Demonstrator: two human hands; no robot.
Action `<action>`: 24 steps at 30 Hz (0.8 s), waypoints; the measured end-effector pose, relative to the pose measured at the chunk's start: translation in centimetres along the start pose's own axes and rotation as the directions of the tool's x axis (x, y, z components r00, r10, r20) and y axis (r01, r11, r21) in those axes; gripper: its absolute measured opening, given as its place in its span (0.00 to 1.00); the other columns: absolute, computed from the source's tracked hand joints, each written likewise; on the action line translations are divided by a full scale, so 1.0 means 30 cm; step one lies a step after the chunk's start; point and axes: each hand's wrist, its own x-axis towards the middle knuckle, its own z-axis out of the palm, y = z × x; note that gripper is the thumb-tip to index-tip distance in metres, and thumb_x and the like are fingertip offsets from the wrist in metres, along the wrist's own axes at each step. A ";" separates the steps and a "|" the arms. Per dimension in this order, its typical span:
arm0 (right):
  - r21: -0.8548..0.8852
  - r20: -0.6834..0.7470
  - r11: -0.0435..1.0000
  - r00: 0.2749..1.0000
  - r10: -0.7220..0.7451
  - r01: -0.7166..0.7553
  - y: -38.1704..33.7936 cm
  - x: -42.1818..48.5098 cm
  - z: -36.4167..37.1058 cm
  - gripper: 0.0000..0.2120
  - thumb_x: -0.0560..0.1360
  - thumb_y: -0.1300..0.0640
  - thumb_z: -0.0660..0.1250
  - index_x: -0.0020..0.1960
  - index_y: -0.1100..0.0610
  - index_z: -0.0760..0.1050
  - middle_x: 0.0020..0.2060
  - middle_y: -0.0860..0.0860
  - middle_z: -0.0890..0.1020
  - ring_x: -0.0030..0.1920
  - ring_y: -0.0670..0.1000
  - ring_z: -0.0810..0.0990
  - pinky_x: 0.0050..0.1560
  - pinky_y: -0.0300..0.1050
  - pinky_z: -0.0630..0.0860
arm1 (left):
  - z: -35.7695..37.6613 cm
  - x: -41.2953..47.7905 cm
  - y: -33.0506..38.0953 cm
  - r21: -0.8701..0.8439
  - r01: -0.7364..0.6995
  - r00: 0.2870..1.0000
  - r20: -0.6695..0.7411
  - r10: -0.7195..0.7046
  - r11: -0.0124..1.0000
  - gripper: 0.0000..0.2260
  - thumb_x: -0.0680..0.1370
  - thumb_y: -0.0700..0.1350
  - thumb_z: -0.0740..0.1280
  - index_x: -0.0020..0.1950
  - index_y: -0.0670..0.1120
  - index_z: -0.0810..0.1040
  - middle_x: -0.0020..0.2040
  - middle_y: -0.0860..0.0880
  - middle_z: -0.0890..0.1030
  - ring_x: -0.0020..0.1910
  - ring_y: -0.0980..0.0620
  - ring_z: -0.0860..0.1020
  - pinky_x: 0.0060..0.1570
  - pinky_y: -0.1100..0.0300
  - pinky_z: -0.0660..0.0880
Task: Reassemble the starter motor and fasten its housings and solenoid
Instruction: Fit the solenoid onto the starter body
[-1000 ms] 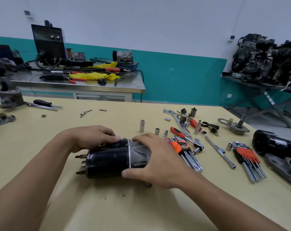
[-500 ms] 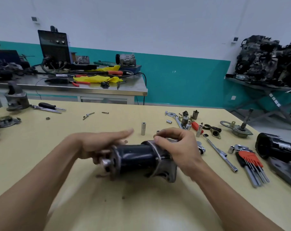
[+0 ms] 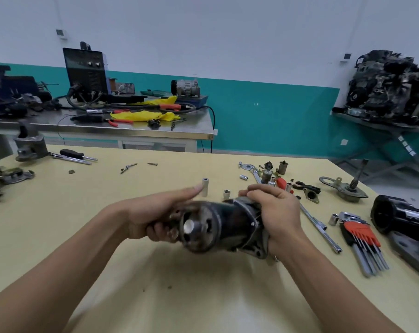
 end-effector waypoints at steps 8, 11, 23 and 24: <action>0.299 0.100 0.892 0.941 0.324 -0.339 -0.042 0.040 -0.033 0.13 0.69 0.66 0.64 0.47 0.58 0.85 0.50 0.65 0.85 0.49 0.65 0.85 0.51 0.72 0.78 | 0.033 0.020 0.044 0.229 -0.538 0.764 -0.273 0.584 0.811 0.28 0.71 0.51 0.78 0.69 0.56 0.74 0.34 0.55 0.77 0.33 0.56 0.74 0.33 0.65 0.69; 0.315 0.281 0.793 0.849 0.447 -0.521 -0.028 0.000 -0.004 0.19 0.73 0.62 0.62 0.61 0.64 0.81 0.53 0.67 0.83 0.50 0.67 0.84 0.48 0.66 0.81 | 0.093 0.043 0.062 0.378 -0.552 0.550 -0.505 0.665 0.743 0.23 0.69 0.58 0.78 0.61 0.53 0.79 0.48 0.57 0.85 0.47 0.58 0.83 0.41 0.67 0.77; 0.071 0.260 0.997 0.966 0.004 -0.023 0.025 -0.056 0.075 0.23 0.70 0.38 0.66 0.52 0.55 0.85 0.52 0.58 0.86 0.57 0.63 0.83 0.65 0.68 0.73 | 0.156 0.058 0.034 0.232 -0.751 0.252 -0.765 0.593 0.619 0.20 0.67 0.57 0.74 0.48 0.43 0.77 0.42 0.46 0.84 0.44 0.46 0.84 0.41 0.55 0.82; 0.072 0.284 0.993 0.952 -0.114 0.098 0.020 -0.059 0.074 0.26 0.73 0.33 0.62 0.53 0.52 0.85 0.53 0.57 0.86 0.57 0.62 0.83 0.63 0.67 0.74 | 0.160 0.060 0.036 0.234 -0.753 0.240 -0.772 0.588 0.615 0.20 0.67 0.57 0.74 0.48 0.43 0.77 0.42 0.46 0.83 0.44 0.46 0.84 0.41 0.55 0.82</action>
